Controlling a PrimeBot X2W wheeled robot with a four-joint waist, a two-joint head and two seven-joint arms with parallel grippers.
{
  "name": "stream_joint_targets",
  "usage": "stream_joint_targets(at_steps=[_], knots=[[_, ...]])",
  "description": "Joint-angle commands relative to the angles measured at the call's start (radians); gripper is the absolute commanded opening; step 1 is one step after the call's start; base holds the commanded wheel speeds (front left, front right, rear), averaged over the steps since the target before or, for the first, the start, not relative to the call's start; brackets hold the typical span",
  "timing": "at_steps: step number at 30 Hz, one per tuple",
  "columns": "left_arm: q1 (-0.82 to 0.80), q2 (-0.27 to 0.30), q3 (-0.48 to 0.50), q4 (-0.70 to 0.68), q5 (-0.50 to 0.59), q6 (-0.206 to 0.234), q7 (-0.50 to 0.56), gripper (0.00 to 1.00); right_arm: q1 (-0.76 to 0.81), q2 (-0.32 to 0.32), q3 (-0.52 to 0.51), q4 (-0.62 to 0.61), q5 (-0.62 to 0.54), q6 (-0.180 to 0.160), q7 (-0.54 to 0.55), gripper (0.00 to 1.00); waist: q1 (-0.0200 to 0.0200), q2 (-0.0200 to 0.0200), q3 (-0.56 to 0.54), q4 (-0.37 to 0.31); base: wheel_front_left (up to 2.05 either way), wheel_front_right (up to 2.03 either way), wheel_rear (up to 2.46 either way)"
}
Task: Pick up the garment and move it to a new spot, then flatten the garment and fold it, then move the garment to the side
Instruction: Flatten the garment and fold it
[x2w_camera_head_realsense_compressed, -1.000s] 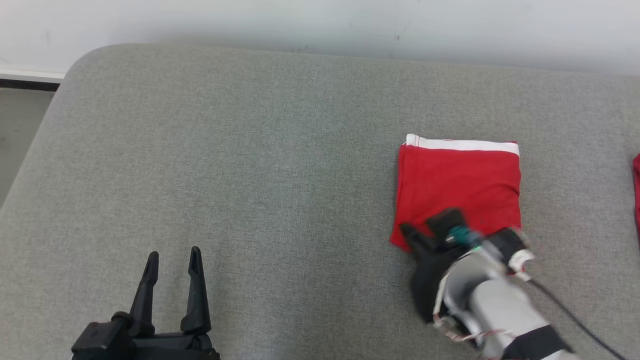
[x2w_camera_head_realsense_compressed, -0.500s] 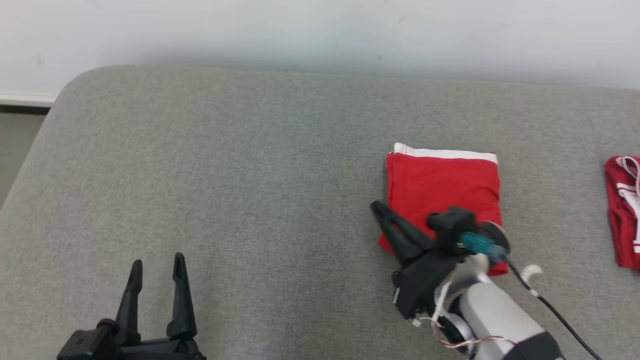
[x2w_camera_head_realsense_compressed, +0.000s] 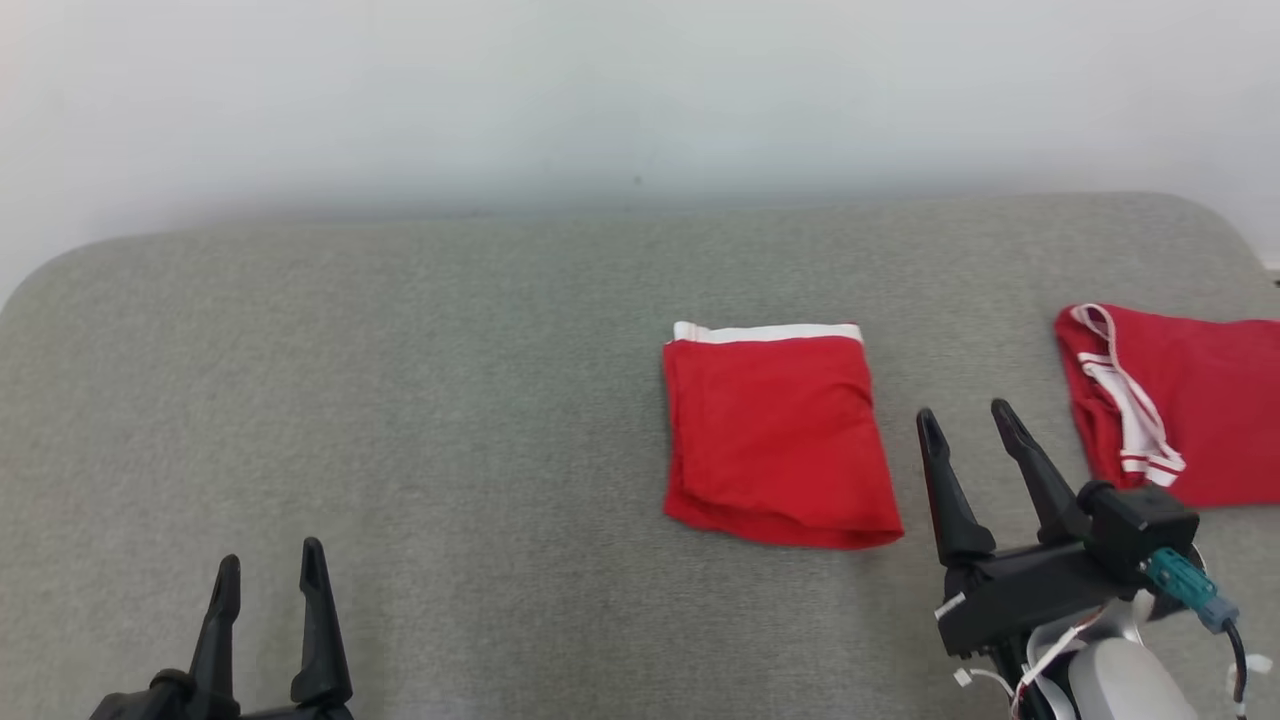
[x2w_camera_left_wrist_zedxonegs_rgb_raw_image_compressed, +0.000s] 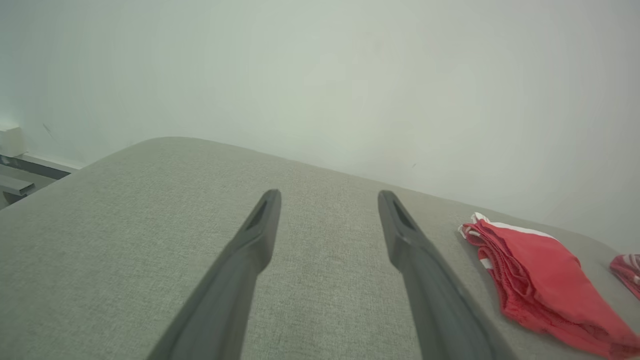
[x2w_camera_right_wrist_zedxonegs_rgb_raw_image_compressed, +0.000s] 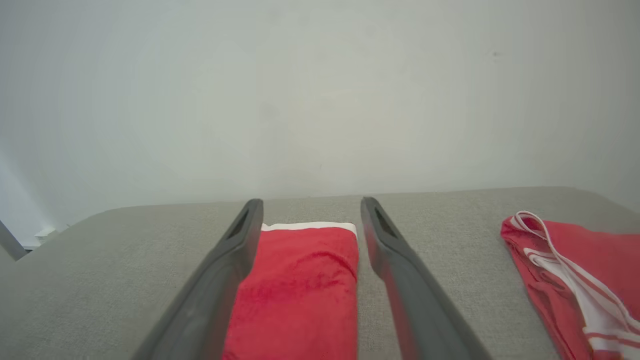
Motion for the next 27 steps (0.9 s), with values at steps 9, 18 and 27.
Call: stream_joint_targets(at_steps=[9,18,27], knots=[[-0.028,0.000,0.025,0.062,0.051,-0.031,-0.002,1.00,0.045,-0.042,0.008,0.067,-0.008,-0.003,-0.022,1.00,0.0001,0.0000,-0.061,-0.091,0.00,0.00,0.00],[-0.036,0.000,0.039,0.119,0.101,-0.046,-0.002,1.00,0.040,-0.061,0.067,0.161,0.028,-0.003,-0.069,1.00,0.0001,0.0000,-0.087,-0.113,0.00,0.00,0.00],[-0.013,0.000,0.050,0.143,0.114,-0.047,-0.002,1.00,0.029,-0.064,0.091,0.200,0.056,-0.003,-0.092,1.00,0.0001,0.0000,-0.097,-0.107,0.00,0.00,0.00]])
